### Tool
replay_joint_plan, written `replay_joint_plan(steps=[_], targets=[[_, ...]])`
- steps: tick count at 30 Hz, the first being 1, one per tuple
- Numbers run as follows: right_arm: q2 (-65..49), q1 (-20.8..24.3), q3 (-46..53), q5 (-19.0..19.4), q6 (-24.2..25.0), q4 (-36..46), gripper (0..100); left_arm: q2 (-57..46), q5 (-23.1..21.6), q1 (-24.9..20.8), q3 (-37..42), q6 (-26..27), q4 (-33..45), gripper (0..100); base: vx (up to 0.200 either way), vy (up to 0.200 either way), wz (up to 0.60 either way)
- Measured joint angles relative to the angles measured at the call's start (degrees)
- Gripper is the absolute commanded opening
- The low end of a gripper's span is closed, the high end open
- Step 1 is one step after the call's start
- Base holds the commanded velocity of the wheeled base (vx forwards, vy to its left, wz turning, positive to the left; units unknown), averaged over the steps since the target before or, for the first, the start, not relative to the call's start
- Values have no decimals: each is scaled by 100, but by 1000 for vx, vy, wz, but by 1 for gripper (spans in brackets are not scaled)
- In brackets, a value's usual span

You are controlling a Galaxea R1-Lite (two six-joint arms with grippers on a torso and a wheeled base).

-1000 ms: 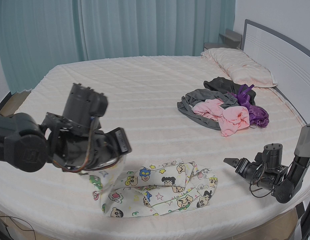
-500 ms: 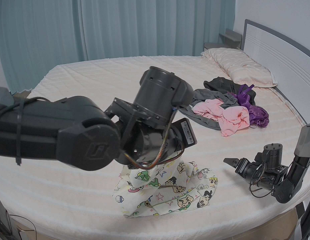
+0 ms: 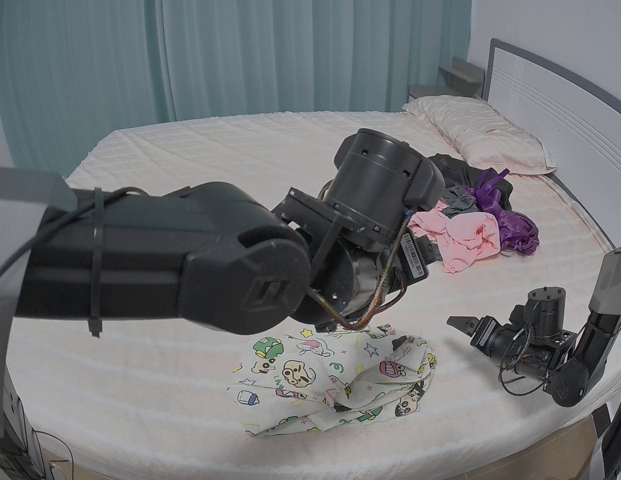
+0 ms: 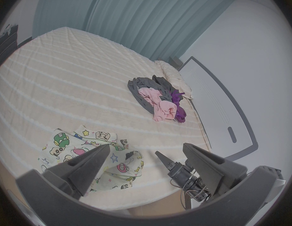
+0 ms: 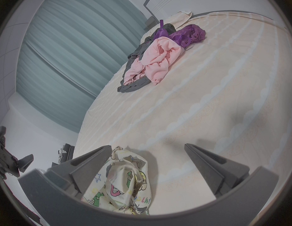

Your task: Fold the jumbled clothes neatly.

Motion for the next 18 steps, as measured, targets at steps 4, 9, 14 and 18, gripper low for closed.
replay_joint_plan(steps=[4,9,14,18], targets=[[0,7,2,-2,0,-7,100,77,63,-12,-118,-55,240,100,0,0,0],[-7,7,6,-5,0,-5,100,-72,51,51,-69,-427,503,100,0,0,0],[-54,13,5,-2,0,-5,100,-516,-139,305,544,-557,605,100,0,0,0],[-115,46,6,-5,0,0,100,-1009,-405,614,1506,-631,541,100,0,0,0]])
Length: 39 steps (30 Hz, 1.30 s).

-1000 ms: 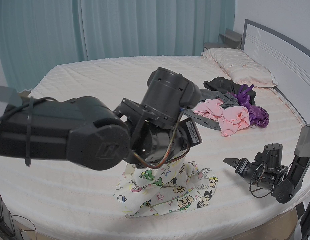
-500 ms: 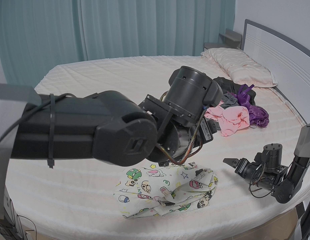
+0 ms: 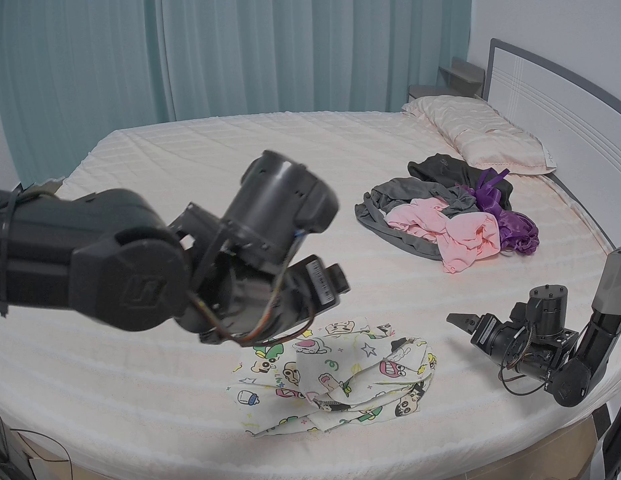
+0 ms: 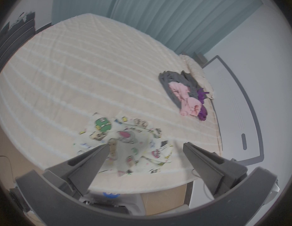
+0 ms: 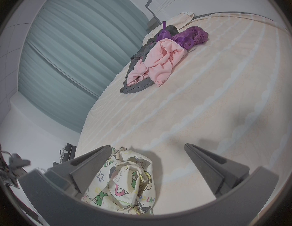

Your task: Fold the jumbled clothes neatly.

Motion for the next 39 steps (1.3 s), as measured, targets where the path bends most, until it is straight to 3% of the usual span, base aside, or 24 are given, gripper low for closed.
replay_joint_plan(steps=[9,15,21,31,39], targets=[[-135,188,-6,13,0,6,100,-1124,-745,789,2486,-244,-834,100,0,0,0],[-279,617,-26,30,7,11,100,-1634,-1386,1410,3746,-551,-1513,100,0,0,0],[-373,1051,-72,38,0,68,100,-1898,-1961,1827,4127,-816,-1782,100,0,0,0],[-395,1613,-254,41,-6,96,100,-2022,-2172,1954,4719,-841,-2661,100,0,140,0],[-279,2148,-306,52,13,226,100,-2088,-2232,2014,5025,-840,-2823,100,0,125,0]])
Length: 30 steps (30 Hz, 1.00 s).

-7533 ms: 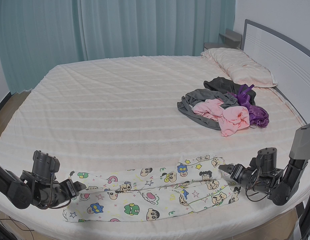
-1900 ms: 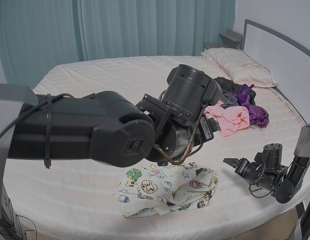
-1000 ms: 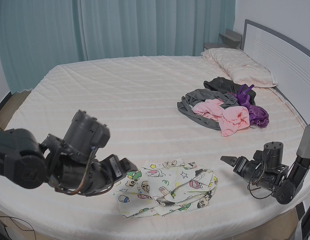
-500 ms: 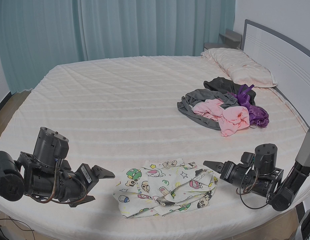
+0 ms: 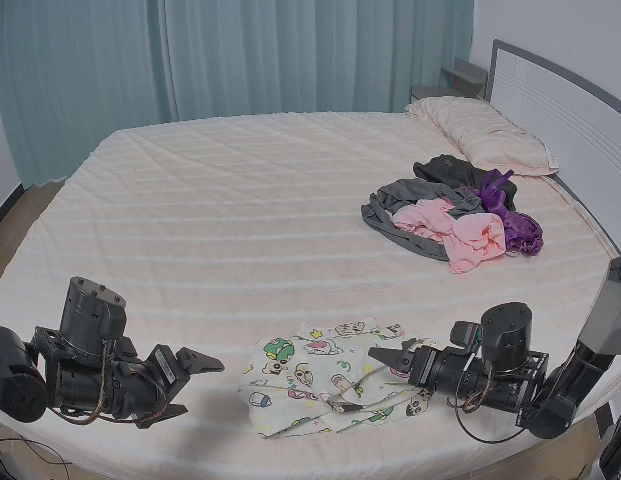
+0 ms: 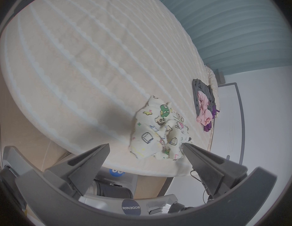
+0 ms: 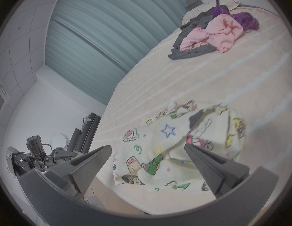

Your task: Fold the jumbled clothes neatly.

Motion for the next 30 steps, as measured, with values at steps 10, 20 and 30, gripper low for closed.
replay_joint_plan(steps=[10,20,30], targets=[[273,145,104,-4,301,18,100,-15,0,-27,176,7,-18,100,0,0,0],[538,94,33,-48,438,-45,0,-15,0,-43,182,7,-18,100,0,0,0],[664,-254,-216,-52,460,-78,0,-12,5,-40,182,7,-18,100,0,0,0]])
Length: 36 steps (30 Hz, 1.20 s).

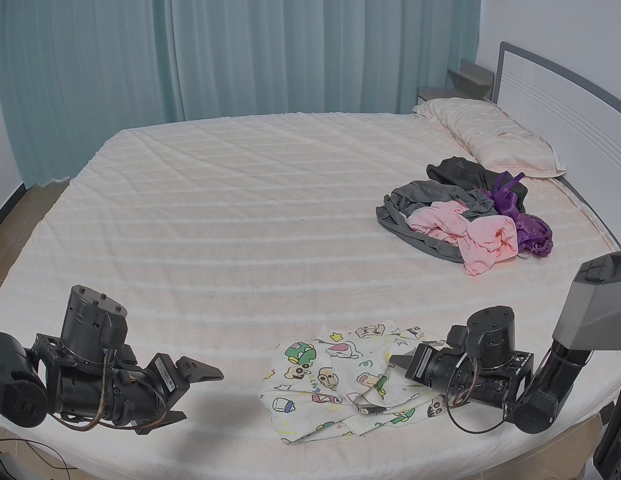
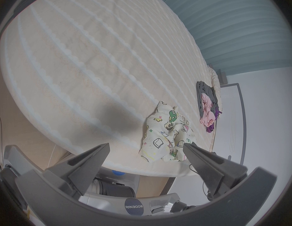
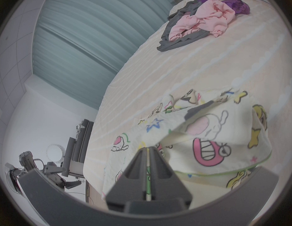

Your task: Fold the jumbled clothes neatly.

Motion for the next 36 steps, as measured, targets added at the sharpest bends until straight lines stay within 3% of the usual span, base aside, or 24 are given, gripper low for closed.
replay_joint_plan(steps=[10,18,22,23,31,36], targets=[[-129,-638,-232,117,-5,23,0,23,0,0,0,0,2,100,0,0,0],[-66,-1354,-909,835,-13,261,0,48,-6,0,0,2,2,100,0,0,0],[22,-1525,-1117,961,-13,389,0,59,-6,-2,0,2,2,100,0,0,0],[59,-1564,-1202,1002,-13,439,100,63,-6,0,5,2,2,100,0,0,0],[35,-1566,-1235,1090,-13,518,100,89,-28,-2,20,2,2,100,0,0,0],[-239,-1130,-683,1084,-9,499,100,117,-63,-9,27,9,2,100,0,0,0]])
